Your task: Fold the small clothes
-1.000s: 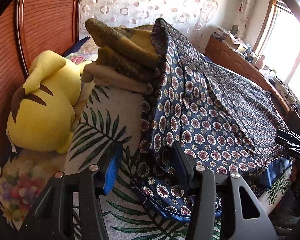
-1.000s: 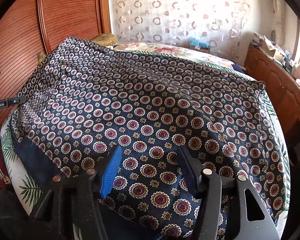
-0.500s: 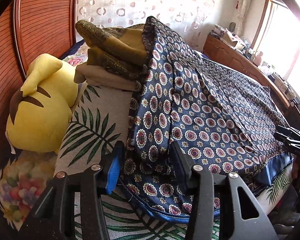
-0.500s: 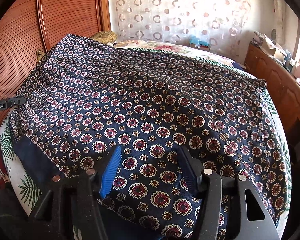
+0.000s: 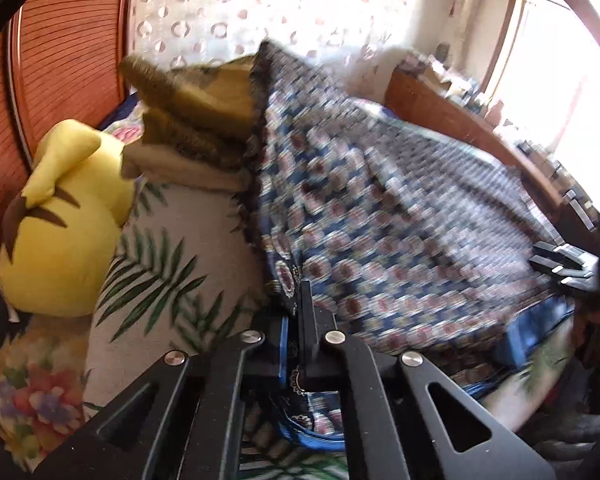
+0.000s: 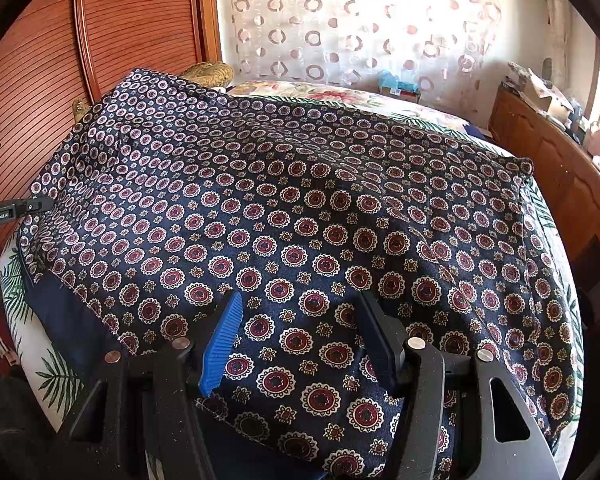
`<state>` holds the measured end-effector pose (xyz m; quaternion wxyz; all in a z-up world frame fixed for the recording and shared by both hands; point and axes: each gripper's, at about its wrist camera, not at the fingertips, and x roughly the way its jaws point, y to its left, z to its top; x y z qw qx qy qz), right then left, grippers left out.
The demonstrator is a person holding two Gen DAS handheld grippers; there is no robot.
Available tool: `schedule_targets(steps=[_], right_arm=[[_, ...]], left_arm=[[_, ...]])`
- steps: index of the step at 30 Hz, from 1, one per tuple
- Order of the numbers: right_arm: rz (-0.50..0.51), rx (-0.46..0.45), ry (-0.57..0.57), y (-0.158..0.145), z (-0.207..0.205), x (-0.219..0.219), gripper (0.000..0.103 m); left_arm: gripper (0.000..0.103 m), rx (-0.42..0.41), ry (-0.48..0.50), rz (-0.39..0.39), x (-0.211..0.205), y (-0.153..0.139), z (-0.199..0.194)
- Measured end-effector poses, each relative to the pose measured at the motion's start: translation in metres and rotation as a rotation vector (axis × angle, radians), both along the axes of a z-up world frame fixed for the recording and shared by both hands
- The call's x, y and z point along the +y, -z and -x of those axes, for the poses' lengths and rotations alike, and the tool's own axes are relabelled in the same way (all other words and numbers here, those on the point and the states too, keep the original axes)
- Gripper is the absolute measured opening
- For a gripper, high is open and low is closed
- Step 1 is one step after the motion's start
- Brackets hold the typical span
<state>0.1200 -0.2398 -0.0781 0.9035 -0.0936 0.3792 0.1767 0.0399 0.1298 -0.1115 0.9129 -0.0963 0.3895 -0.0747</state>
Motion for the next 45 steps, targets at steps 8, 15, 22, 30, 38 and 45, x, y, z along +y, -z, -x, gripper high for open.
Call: schedule_targets(steps=[8, 15, 22, 30, 38, 45], right_arm=[[-0.034, -0.004, 0.032, -0.004, 0.000, -0.012, 0.061], [-0.073, -0.053, 0.105, -0.022, 0.009, -0.050, 0.061], [-0.087, -0.090, 0.179, -0.033, 0.023, -0.094, 0.061], [-0.101, -0.107, 0.239, -0.036, 0.036, -0.123, 0.061], [-0.116, -0.089, 0.254, -0.031, 0.032, -0.124, 0.061], [-0.119, -0.096, 0.202, -0.038, 0.020, -0.108, 0.061]], left_arm=[[0.004, -0.154, 0.116, 0.041, -0.043, -0.062, -0.005], [0.004, -0.237, 0.279, 0.056, -0.106, -0.107, -0.043], [0.004, -0.261, 0.417, 0.068, -0.170, -0.124, -0.066], [0.004, -0.290, 0.506, 0.026, -0.217, -0.136, -0.071], [0.064, -0.252, 0.532, -0.020, -0.214, -0.126, -0.061], [0.072, -0.250, 0.433, -0.036, -0.181, -0.117, -0.060]])
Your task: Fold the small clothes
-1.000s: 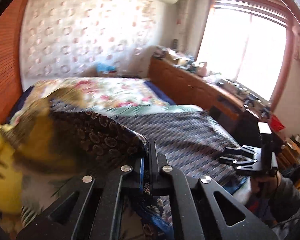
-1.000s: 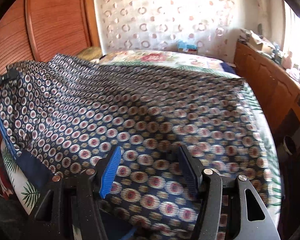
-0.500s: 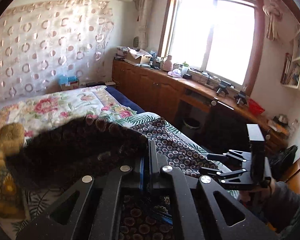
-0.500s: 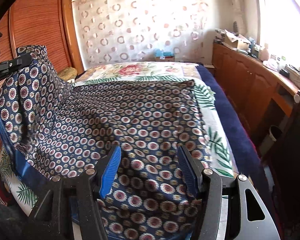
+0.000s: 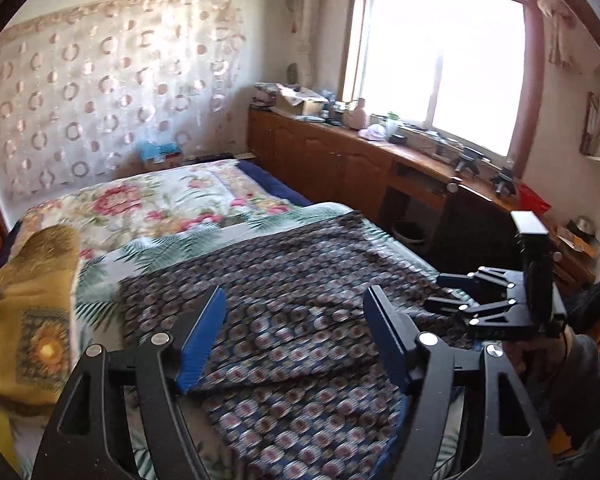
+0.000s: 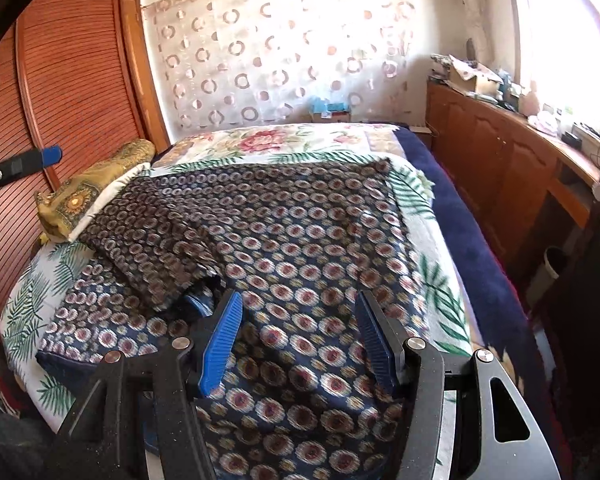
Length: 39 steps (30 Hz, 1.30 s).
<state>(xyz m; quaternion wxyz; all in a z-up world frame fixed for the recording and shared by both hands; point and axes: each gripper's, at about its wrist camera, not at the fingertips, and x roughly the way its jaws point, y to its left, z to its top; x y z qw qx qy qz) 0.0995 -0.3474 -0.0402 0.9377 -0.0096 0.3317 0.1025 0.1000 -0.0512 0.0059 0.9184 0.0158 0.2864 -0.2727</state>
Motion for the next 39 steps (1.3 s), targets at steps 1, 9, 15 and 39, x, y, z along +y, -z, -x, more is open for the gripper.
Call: schedule_targets(steps=[1, 9, 15, 39], right_arm=[[0.006, 0.000, -0.017, -0.001, -0.002, 0.006, 0.061], [0.079, 0.032, -0.194, 0.004, -0.031, 0.061, 0.061], [0.123, 0.072, -0.326, 0.014, -0.061, 0.105, 0.061], [0.135, 0.084, -0.291, 0.023, -0.099, 0.089, 0.005]], left_arm=[[0.072, 0.004, -0.015, -0.002, 0.006, 0.003, 0.000], [0.072, 0.049, -0.121, -0.019, 0.048, 0.033, -0.001], [0.072, 0.078, -0.161, -0.009, 0.065, 0.047, 0.001], [0.072, 0.120, -0.160, 0.017, 0.078, 0.066, 0.006]])
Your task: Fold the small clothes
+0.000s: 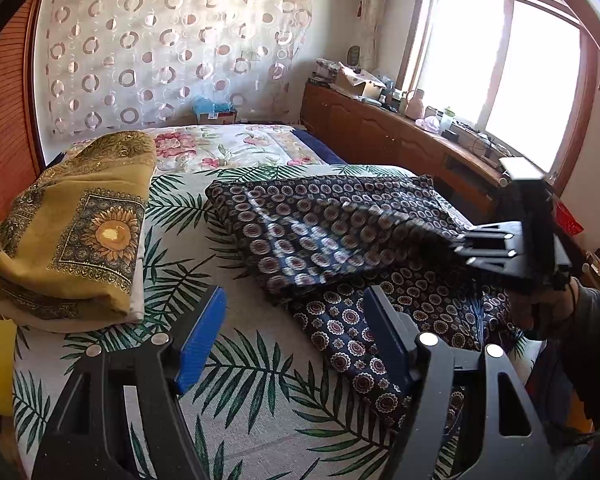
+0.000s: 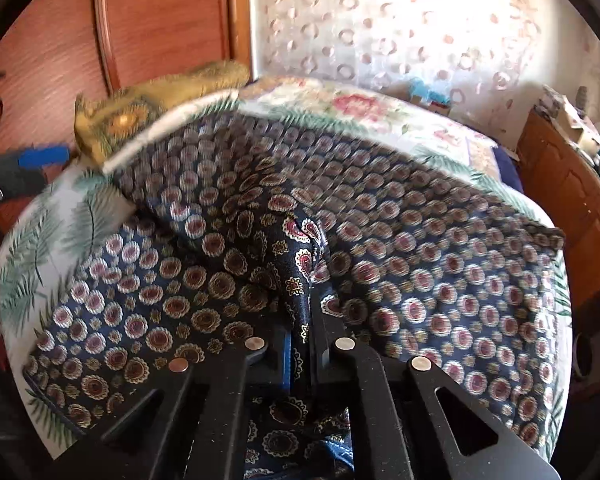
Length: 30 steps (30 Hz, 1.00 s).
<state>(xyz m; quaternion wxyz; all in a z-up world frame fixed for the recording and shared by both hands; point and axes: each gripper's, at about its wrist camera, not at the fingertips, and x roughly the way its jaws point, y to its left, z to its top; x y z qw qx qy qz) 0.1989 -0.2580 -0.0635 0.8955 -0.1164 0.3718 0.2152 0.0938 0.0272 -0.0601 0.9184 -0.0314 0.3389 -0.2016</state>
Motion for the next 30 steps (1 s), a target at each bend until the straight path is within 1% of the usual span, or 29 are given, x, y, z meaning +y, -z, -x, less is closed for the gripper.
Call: schedule_targets(steps=[3, 8, 16, 17, 20, 22, 26, 30], right_arm=[[-0.072, -0.039, 0.025, -0.015, 0.019, -0.018, 0.004], [-0.103, -0.067, 0.052, -0.028, 0.043, -0.039, 0.004], [-0.090, -0.062, 0.128, -0.029, 0.077, -0.073, 0.004], [-0.088, -0.060, 0.137, -0.034, 0.083, -0.079, 0.004], [-0.080, -0.052, 0.164, -0.032, 0.084, -0.086, 0.004], [-0.074, -0.056, 0.179, -0.035, 0.085, -0.093, 0.004], [-0.055, -0.069, 0.214, -0.036, 0.085, -0.094, 0.004], [-0.035, -0.051, 0.258, -0.032, 0.085, -0.099, 0.004]], left_arm=[[0.072, 0.007, 0.008, -0.002, -0.004, 0.001, -0.001], [0.072, 0.005, 0.027, -0.007, -0.013, -0.001, -0.001], [0.072, -0.008, 0.052, -0.007, -0.026, -0.007, -0.002], [0.072, -0.010, 0.054, -0.008, -0.027, -0.007, -0.003], [0.072, -0.014, 0.058, -0.012, -0.031, -0.009, -0.003], [0.072, -0.017, 0.061, -0.017, -0.034, -0.010, -0.003], [0.072, -0.026, 0.065, -0.028, -0.037, -0.012, -0.005], [0.072, -0.032, 0.066, -0.035, -0.043, -0.013, -0.007]])
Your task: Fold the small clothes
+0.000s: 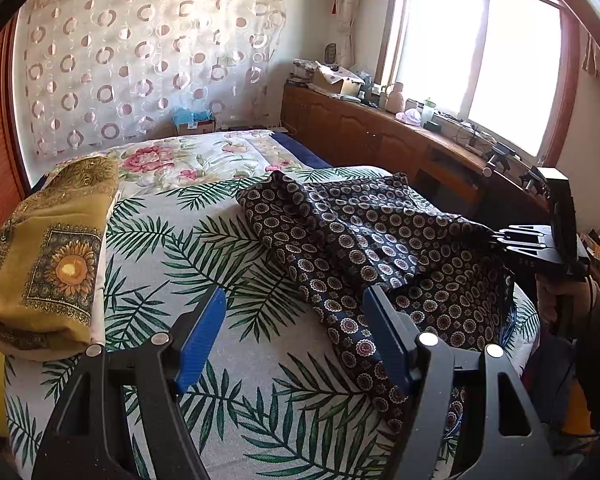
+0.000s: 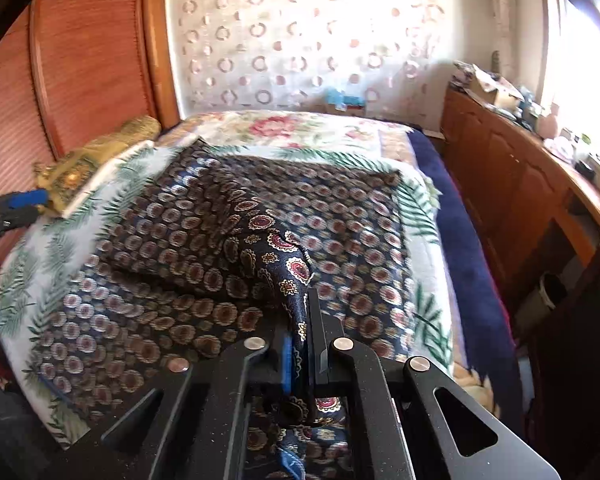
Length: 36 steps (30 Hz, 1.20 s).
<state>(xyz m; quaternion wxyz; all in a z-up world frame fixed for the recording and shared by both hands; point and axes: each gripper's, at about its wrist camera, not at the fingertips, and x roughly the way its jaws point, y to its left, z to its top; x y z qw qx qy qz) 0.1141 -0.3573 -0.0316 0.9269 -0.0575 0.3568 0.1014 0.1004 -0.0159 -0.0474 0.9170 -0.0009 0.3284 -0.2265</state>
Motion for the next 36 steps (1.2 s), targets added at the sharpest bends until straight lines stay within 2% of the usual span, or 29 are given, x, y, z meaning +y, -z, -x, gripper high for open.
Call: schedule_targets(steps=[6, 8, 13, 18, 25, 29, 33, 36], right_arm=[[0.010, -0.037, 0.029, -0.016, 0.009, 0.001, 0.028], [0.009, -0.069, 0.025, -0.024, 0.016, 0.005, 0.044], [0.018, -0.112, -0.069, -0.040, 0.021, 0.028, 0.052], [0.028, -0.081, -0.193, -0.036, 0.005, 0.073, 0.054], [0.054, -0.002, -0.348, -0.010, -0.019, 0.128, 0.054], [0.094, 0.051, -0.427, 0.004, -0.026, 0.140, 0.056], [0.146, 0.113, -0.461, 0.015, -0.034, 0.147, 0.057], [0.167, 0.118, -0.470, 0.021, -0.036, 0.150, 0.057]], left_arm=[[0.072, 0.003, 0.012, -0.009, -0.006, 0.001, 0.000], [0.072, 0.002, 0.012, -0.008, -0.007, 0.001, 0.000], [0.072, 0.004, 0.003, -0.005, -0.009, 0.002, -0.003], [0.072, 0.012, 0.000, -0.006, -0.008, 0.004, -0.005], [0.072, 0.027, 0.009, -0.020, -0.010, 0.010, -0.013], [0.072, 0.043, 0.024, -0.024, -0.013, 0.016, -0.019], [0.072, 0.059, 0.035, -0.021, -0.017, 0.020, -0.026], [0.072, 0.071, 0.045, -0.026, -0.021, 0.023, -0.032]])
